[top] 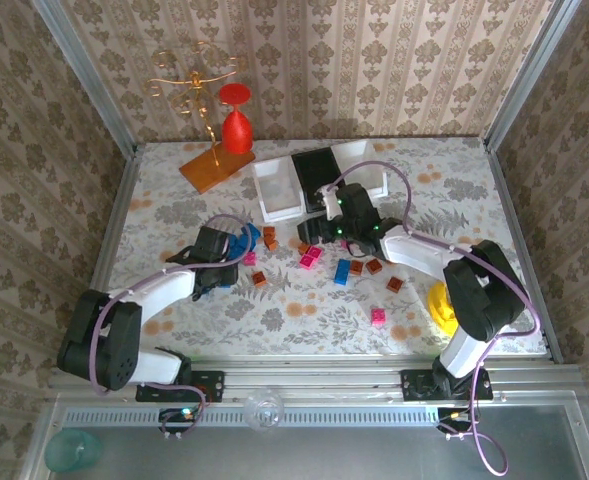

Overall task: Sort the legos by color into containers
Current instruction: Pick up the lego from the middle-left of the table, then place the lego in the container.

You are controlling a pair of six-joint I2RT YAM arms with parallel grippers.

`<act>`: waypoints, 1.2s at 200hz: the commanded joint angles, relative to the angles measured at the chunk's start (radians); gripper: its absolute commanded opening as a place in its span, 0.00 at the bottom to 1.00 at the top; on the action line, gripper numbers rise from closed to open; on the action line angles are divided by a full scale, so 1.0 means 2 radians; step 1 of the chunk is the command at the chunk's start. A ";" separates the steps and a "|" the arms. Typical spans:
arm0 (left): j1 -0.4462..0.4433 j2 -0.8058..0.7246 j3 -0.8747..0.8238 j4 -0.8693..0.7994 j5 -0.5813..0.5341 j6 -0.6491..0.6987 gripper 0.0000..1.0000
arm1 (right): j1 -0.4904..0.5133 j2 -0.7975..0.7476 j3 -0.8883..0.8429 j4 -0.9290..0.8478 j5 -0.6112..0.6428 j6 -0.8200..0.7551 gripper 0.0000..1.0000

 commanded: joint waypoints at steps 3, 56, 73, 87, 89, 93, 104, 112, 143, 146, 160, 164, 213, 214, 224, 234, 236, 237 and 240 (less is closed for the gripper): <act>-0.004 0.009 -0.006 0.006 0.003 -0.002 0.36 | 0.019 -0.015 -0.024 0.038 -0.087 -0.041 0.80; -0.012 -0.057 0.021 0.033 -0.005 -0.013 0.24 | 0.027 -0.057 -0.073 0.072 -0.105 -0.065 0.81; -0.014 -0.064 0.041 0.073 -0.012 -0.016 0.24 | 0.027 -0.075 -0.089 0.093 -0.092 -0.072 0.82; -0.015 -0.043 0.072 0.097 -0.015 -0.013 0.24 | 0.027 -0.080 -0.098 0.116 -0.065 -0.071 0.83; -0.014 -0.038 0.078 0.100 -0.015 -0.012 0.24 | 0.027 -0.080 -0.099 0.119 -0.061 -0.070 0.83; -0.014 -0.029 0.089 0.106 -0.016 -0.010 0.24 | 0.028 -0.081 -0.100 0.125 -0.051 -0.068 0.83; -0.015 0.003 0.120 0.122 -0.018 -0.003 0.24 | 0.027 -0.078 -0.100 0.136 -0.018 -0.059 0.84; -0.014 0.026 0.145 0.136 -0.019 0.004 0.24 | 0.026 -0.077 -0.099 0.141 0.002 -0.052 0.85; -0.013 0.145 0.246 0.169 -0.003 0.026 0.24 | 0.026 -0.072 -0.091 0.128 0.097 -0.017 0.86; -0.013 0.155 0.256 0.171 -0.002 0.028 0.24 | 0.026 -0.072 -0.091 0.126 0.102 -0.014 0.86; -0.012 0.211 0.307 0.173 0.001 0.035 0.24 | 0.024 -0.073 -0.094 0.119 0.121 -0.001 0.87; -0.012 0.226 0.322 0.172 0.005 0.038 0.24 | 0.023 -0.075 -0.095 0.117 0.125 0.003 0.87; -0.007 0.381 0.494 0.130 0.014 0.061 0.24 | 0.018 -0.107 -0.130 0.103 0.147 0.026 0.87; -0.007 0.383 0.496 0.131 0.014 0.061 0.25 | 0.019 -0.108 -0.131 0.103 0.148 0.025 0.87; -0.007 0.402 0.517 0.130 0.014 0.066 0.27 | 0.018 -0.117 -0.137 0.096 0.153 0.027 0.87; -0.007 0.417 0.539 0.128 0.013 0.071 0.30 | 0.018 -0.126 -0.143 0.089 0.157 0.027 0.87; -0.006 0.420 0.543 0.127 0.013 0.072 0.31 | 0.018 -0.128 -0.144 0.088 0.158 0.026 0.87; -0.006 0.421 0.545 0.126 0.013 0.072 0.32 | 0.018 -0.129 -0.145 0.088 0.159 0.027 0.87; -0.006 0.425 0.551 0.124 0.014 0.073 0.33 | 0.018 -0.132 -0.147 0.086 0.160 0.026 0.87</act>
